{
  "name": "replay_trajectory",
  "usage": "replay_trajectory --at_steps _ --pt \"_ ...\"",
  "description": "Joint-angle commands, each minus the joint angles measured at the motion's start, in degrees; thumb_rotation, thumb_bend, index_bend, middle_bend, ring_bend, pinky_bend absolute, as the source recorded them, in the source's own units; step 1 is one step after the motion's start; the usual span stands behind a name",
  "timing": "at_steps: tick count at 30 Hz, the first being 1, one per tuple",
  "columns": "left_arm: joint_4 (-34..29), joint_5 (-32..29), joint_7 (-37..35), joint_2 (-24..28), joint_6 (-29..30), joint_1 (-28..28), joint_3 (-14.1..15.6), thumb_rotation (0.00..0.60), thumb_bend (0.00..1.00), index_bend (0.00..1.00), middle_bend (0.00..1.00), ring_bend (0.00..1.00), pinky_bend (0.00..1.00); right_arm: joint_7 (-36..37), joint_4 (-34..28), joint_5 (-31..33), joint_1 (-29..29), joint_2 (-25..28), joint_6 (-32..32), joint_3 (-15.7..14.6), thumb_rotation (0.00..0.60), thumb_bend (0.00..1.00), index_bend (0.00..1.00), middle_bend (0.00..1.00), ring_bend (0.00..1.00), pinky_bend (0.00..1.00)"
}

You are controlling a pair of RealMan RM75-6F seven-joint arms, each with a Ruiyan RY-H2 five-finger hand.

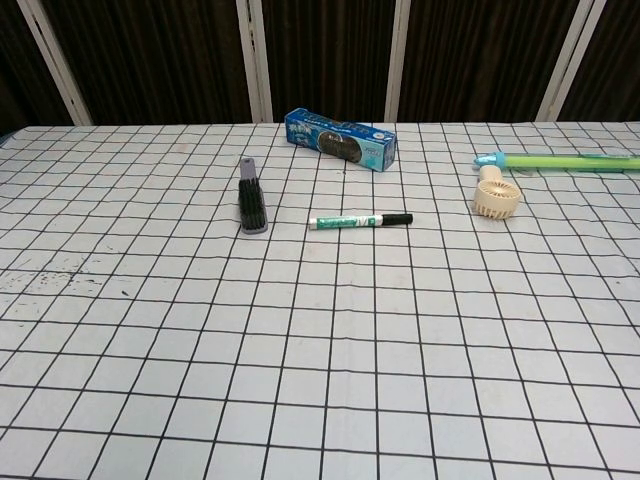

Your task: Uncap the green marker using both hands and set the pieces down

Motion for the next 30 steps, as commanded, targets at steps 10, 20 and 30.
replay_trajectory --at_steps 10,20,30 --pt "-4.27 -21.79 7.17 0.66 -15.5 -13.79 -10.56 0.6 0.49 0.07 0.0 0.0 0.0 -2.47 -1.61 1.23 1.18 0.25 -2.85 0.04 0.6 0.18 0.02 0.08 0.06 0.04" --pt "6.13 -36.65 17.11 -10.71 -17.77 -27.13 -18.34 0.6 0.49 0.1 0.0 0.0 0.0 -4.07 -1.8 2.56 1.43 0.07 -4.31 -0.08 0.6 0.18 0.02 0.08 0.06 0.03" --pt "12.34 -45.29 17.04 -23.17 -23.81 -38.42 -22.08 0.6 0.49 0.25 0.01 0.0 0.0 -4.81 -1.95 3.54 2.46 -0.01 -6.17 0.31 0.6 0.18 0.02 0.08 0.06 0.04"
